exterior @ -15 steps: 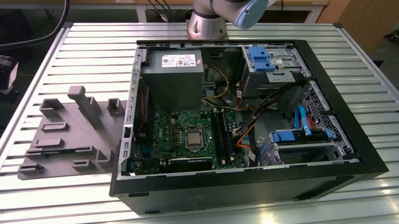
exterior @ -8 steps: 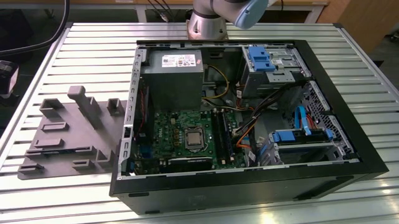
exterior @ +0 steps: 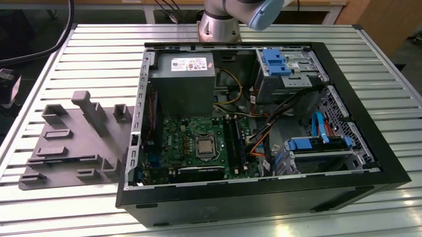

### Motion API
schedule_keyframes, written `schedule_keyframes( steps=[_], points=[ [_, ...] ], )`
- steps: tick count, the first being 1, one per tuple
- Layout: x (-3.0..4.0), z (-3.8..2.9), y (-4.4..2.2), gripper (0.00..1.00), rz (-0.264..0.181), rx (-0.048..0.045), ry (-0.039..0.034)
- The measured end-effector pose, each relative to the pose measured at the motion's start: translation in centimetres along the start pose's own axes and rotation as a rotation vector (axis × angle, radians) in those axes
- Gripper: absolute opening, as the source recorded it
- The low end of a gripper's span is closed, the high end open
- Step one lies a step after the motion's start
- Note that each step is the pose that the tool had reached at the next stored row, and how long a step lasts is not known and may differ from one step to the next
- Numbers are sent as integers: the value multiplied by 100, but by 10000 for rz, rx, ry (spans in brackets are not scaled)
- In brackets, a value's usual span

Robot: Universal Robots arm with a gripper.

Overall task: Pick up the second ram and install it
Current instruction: 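Reach for the second ram, then pick up the second ram and move it above second insertion slot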

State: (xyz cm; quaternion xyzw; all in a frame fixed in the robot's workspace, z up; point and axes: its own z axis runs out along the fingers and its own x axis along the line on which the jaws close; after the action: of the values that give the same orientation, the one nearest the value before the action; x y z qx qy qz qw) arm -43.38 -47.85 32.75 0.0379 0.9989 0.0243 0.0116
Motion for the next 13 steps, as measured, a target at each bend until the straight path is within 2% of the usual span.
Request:
schedule_keyframes(
  steps=[7, 13],
  points=[
    [-11, 42, -27, 11, 1, -1, 6],
    [-12, 48, -28, 11, 1, -1, 6]
  ],
)
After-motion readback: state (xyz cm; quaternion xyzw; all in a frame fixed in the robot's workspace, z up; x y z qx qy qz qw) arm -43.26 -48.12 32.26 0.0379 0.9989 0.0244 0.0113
